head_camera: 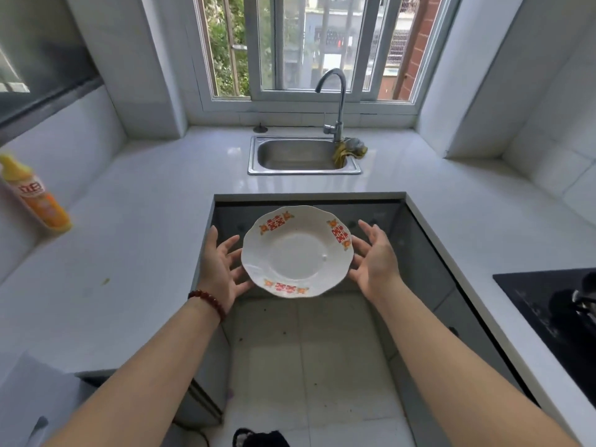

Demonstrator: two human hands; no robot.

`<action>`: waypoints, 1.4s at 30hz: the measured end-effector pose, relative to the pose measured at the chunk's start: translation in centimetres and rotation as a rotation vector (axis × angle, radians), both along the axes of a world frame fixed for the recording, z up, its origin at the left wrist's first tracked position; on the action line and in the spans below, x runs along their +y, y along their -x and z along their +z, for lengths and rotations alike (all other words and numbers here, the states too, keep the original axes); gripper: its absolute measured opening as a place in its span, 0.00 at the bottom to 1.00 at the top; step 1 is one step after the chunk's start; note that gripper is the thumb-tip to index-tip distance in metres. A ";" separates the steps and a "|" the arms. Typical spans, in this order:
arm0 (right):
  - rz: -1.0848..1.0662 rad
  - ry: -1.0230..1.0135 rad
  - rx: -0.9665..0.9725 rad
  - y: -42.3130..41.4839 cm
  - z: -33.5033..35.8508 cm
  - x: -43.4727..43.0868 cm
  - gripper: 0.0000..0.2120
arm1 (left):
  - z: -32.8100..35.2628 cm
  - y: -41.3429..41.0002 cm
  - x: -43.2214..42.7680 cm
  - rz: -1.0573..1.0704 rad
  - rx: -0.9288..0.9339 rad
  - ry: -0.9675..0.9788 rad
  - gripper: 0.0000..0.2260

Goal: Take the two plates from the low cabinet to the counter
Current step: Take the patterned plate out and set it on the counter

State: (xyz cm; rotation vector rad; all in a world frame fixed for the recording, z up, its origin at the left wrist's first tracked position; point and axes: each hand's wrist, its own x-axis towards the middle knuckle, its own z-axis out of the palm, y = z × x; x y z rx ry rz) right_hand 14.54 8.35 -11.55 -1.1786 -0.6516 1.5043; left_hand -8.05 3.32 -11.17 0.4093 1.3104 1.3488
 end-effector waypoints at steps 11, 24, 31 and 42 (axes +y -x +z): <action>0.061 -0.019 -0.008 9.4 1.6 14.8 0.19 | 1.9 8.9 13.3 0.078 0.011 -0.026 0.29; 0.327 0.049 -0.033 23.7 -0.2 23.5 0.12 | 0.0 20.3 16.2 0.355 0.025 0.029 0.28; 0.584 0.113 -0.087 34.4 -2.0 27.7 0.17 | -1.8 27.6 15.8 0.606 -0.069 0.088 0.29; 1.003 0.113 -0.143 49.1 -3.1 28.9 0.22 | -3.6 35.0 12.6 1.037 -0.162 0.105 0.30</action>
